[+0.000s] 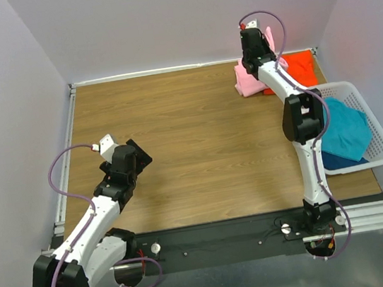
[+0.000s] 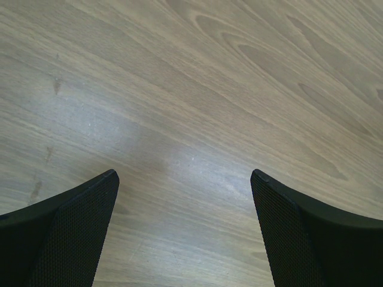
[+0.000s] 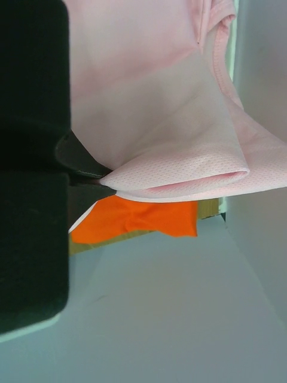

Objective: Fold and stack the t-shirts
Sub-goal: Neatly place the folded tshirt to the corner

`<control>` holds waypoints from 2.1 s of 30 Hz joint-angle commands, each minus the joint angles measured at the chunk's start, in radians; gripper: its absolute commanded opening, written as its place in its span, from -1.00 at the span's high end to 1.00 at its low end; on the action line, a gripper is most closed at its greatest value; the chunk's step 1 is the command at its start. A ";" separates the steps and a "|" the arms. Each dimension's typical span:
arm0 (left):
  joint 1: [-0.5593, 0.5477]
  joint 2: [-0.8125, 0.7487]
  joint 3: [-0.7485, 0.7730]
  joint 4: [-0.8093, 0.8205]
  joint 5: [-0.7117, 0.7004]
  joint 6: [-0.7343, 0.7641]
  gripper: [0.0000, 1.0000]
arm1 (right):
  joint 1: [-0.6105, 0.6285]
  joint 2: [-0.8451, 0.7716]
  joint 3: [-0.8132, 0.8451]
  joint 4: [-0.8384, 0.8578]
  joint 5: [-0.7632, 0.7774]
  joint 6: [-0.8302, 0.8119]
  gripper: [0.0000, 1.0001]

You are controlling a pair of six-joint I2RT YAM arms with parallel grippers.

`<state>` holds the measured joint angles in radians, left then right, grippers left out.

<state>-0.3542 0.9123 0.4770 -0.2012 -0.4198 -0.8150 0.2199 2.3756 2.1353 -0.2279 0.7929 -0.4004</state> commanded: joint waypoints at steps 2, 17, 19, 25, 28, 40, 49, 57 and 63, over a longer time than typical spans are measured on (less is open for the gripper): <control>0.011 0.039 0.054 0.002 -0.054 -0.001 -0.97 | -0.016 0.008 0.095 0.016 0.006 -0.031 0.99; 0.024 0.168 0.118 0.032 -0.025 0.000 -0.97 | -0.037 -0.053 0.135 0.016 0.058 -0.012 0.99; 0.024 0.160 0.120 0.032 -0.024 0.004 -0.97 | -0.037 -0.067 0.133 0.016 0.063 -0.017 0.99; 0.024 0.119 0.112 0.029 -0.025 0.008 -0.97 | -0.037 -0.114 0.127 0.016 0.068 -0.020 0.99; 0.024 0.093 0.106 0.023 -0.030 0.010 -0.97 | -0.039 -0.136 0.118 0.016 0.068 -0.023 0.99; 0.026 0.051 0.098 -0.001 -0.050 0.008 -0.97 | -0.057 -0.141 0.063 0.015 0.095 -0.005 0.99; 0.027 0.077 0.104 0.008 -0.050 0.008 -0.97 | -0.120 -0.121 0.000 -0.004 0.074 0.073 0.99; 0.027 0.106 0.114 0.013 -0.047 0.010 -0.97 | -0.180 -0.090 -0.021 -0.031 0.005 0.123 0.99; 0.027 0.117 0.123 0.014 -0.048 0.011 -0.97 | -0.215 -0.066 -0.031 -0.037 -0.064 0.164 0.95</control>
<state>-0.3336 1.0203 0.5724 -0.1844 -0.4339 -0.8120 0.0208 2.2749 2.1181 -0.2420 0.7811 -0.2852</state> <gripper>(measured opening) 0.983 0.026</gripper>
